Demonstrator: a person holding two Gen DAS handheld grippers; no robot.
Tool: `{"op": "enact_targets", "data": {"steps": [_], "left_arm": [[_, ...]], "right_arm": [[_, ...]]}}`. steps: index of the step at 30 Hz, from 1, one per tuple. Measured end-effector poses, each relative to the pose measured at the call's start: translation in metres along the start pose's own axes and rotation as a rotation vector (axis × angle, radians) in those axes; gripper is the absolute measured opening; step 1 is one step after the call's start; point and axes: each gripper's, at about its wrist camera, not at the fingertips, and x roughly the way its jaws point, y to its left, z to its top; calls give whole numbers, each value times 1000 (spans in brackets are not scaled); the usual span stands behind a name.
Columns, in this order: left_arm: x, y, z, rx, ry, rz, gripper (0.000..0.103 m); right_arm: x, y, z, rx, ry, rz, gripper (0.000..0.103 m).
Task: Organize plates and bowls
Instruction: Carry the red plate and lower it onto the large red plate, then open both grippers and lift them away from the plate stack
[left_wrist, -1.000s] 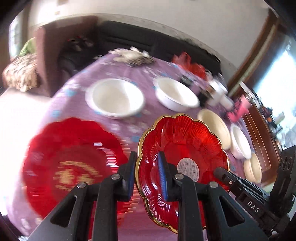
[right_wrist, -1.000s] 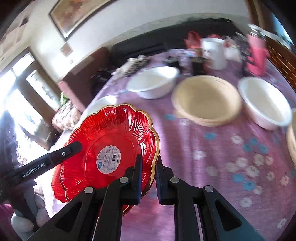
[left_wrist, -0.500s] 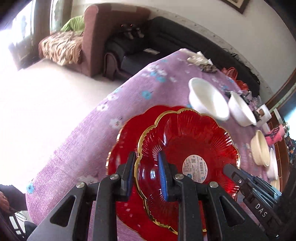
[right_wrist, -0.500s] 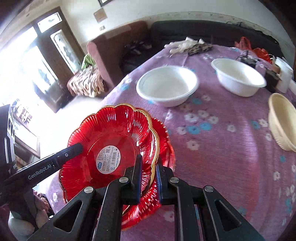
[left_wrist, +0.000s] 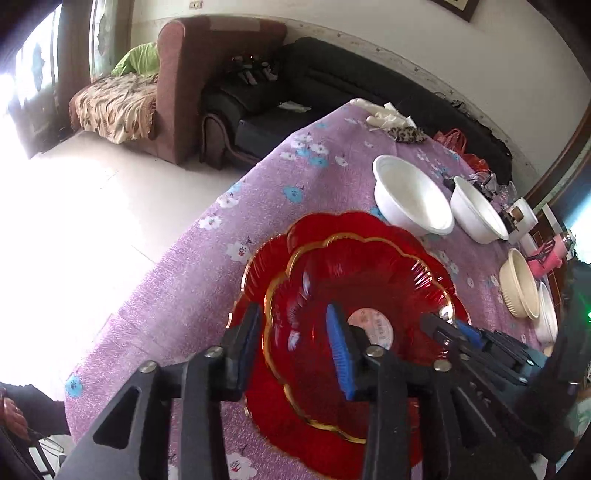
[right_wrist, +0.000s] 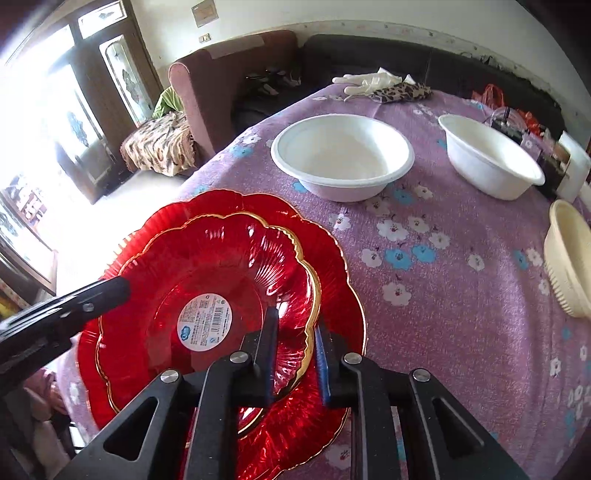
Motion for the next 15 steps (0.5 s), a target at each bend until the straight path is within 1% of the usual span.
{"op": "enact_targets", "data": {"steps": [2, 3, 4, 5, 9, 12, 14, 15], "left_arm": [[-7, 1, 1, 14, -16, -10, 47], [-10, 2, 2, 17, -23, -15, 50], [-16, 5, 3, 16, -38, -18, 57], [-20, 6, 4, 15, -49, -25, 62], [-35, 12, 8, 18, -77, -61, 63], [-46, 12, 12, 33, -98, -56, 63], [-55, 10, 13, 35, -112, -55, 63], [-59, 7, 13, 40, -120, -54, 63]], "right_arm": [[0, 6, -3, -39, -11, -59, 19], [0, 8, -4, -51, -15, -72, 19], [0, 9, -5, -59, -18, -83, 19], [0, 10, -5, -62, -18, -91, 19], [-2, 6, -3, -30, -25, -83, 20], [-17, -3, -2, 6, -73, -58, 21], [-38, -12, -8, 41, -137, -53, 25], [-49, -17, -13, 58, -165, -51, 32]]}}
